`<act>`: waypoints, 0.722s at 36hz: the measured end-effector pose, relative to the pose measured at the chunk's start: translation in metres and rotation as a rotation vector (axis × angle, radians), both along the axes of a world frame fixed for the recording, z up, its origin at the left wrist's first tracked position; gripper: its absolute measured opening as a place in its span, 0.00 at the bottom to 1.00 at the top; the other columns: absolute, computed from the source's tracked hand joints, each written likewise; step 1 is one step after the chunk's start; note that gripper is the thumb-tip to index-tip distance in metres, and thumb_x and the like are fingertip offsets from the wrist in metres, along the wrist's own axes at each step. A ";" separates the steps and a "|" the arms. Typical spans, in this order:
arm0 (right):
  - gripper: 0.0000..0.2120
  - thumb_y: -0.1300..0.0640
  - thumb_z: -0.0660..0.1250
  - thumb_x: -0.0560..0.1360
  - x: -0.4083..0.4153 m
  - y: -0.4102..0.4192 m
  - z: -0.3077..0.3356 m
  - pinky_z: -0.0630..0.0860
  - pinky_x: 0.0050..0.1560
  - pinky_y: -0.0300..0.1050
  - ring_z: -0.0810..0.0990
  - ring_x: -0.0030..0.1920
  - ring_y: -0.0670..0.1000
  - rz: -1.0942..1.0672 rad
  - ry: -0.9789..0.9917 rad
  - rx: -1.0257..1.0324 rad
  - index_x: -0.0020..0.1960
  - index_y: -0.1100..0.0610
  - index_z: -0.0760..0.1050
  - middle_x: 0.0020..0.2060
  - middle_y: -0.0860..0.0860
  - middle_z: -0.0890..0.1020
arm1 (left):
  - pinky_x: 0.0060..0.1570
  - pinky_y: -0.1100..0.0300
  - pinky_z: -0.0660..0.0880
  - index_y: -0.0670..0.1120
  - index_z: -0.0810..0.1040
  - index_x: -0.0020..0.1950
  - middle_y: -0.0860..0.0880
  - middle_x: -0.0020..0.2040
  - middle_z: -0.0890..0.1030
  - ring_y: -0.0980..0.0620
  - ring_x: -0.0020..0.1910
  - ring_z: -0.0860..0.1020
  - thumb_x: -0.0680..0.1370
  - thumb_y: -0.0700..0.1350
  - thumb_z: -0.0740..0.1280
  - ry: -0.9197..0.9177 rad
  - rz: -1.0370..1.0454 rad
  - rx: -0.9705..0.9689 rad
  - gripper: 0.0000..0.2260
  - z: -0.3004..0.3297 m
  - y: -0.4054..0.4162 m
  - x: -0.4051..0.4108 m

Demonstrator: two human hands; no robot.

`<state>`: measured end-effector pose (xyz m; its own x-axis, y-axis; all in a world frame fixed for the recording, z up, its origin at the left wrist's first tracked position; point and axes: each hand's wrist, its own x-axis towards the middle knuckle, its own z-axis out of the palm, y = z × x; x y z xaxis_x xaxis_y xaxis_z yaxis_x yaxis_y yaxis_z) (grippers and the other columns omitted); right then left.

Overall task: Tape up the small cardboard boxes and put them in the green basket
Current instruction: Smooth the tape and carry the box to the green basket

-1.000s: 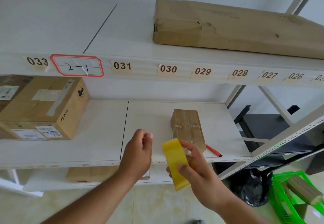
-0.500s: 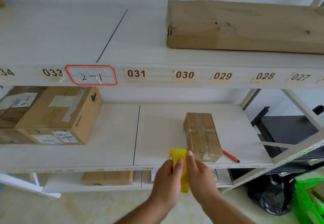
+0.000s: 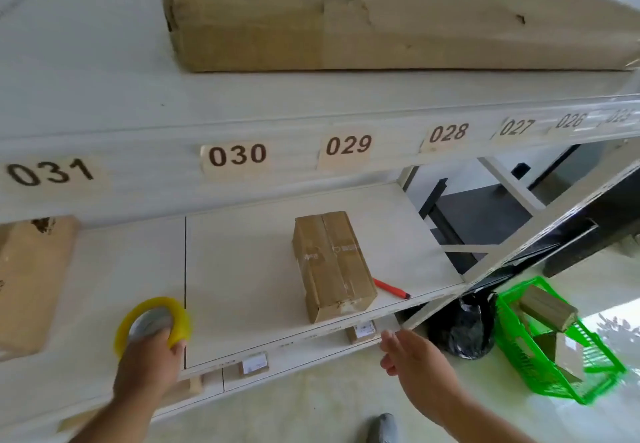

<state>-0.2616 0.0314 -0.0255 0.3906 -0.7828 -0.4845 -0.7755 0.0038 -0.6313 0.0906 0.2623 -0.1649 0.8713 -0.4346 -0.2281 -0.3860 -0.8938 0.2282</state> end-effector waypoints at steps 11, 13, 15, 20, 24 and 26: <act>0.18 0.40 0.62 0.81 0.020 -0.065 -0.020 0.76 0.63 0.45 0.77 0.64 0.45 0.316 0.163 -0.310 0.68 0.45 0.73 0.65 0.41 0.77 | 0.58 0.46 0.76 0.41 0.79 0.62 0.40 0.61 0.80 0.39 0.59 0.77 0.77 0.41 0.67 -0.123 -0.253 -0.321 0.14 0.038 -0.084 -0.076; 0.25 0.38 0.61 0.81 0.030 -0.081 -0.032 0.70 0.71 0.47 0.70 0.72 0.48 0.442 0.179 -0.387 0.75 0.44 0.66 0.73 0.42 0.70 | 0.66 0.51 0.72 0.45 0.77 0.68 0.47 0.69 0.75 0.47 0.67 0.73 0.80 0.46 0.63 -0.079 -0.471 -0.399 0.17 0.050 -0.117 -0.105; 0.30 0.37 0.60 0.81 0.039 -0.097 -0.044 0.64 0.76 0.48 0.64 0.77 0.49 0.538 0.186 -0.439 0.79 0.47 0.61 0.77 0.44 0.65 | 0.71 0.57 0.66 0.47 0.73 0.73 0.50 0.74 0.70 0.50 0.73 0.68 0.82 0.47 0.63 -0.036 -0.595 -0.396 0.20 0.058 -0.147 -0.125; 0.36 0.29 0.63 0.75 0.057 -0.127 -0.074 0.62 0.75 0.48 0.63 0.76 0.51 0.677 0.143 -0.554 0.77 0.45 0.65 0.76 0.43 0.65 | 0.78 0.62 0.48 0.50 0.54 0.82 0.54 0.82 0.46 0.54 0.81 0.46 0.83 0.47 0.57 0.111 -0.616 -0.177 0.28 0.058 -0.195 -0.140; 0.41 0.24 0.63 0.69 0.067 -0.135 -0.093 0.69 0.69 0.51 0.71 0.68 0.54 0.729 0.123 -0.677 0.73 0.48 0.68 0.72 0.46 0.69 | 0.78 0.56 0.55 0.51 0.50 0.83 0.56 0.82 0.40 0.54 0.81 0.48 0.82 0.49 0.57 0.220 -0.549 -0.055 0.30 0.056 -0.201 -0.139; 0.41 0.23 0.63 0.68 0.066 -0.137 -0.100 0.75 0.63 0.53 0.77 0.63 0.56 0.724 0.078 -0.770 0.69 0.50 0.72 0.69 0.49 0.74 | 0.77 0.57 0.56 0.52 0.49 0.83 0.58 0.81 0.39 0.54 0.81 0.49 0.82 0.50 0.56 0.239 -0.546 -0.054 0.29 0.056 -0.200 -0.137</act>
<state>-0.1952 -0.1060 -0.1257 0.8758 -0.4826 -0.0005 -0.4714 -0.8553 -0.2150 -0.0459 0.0624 -0.1085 0.4457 -0.8216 -0.3555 -0.7187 -0.5652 0.4051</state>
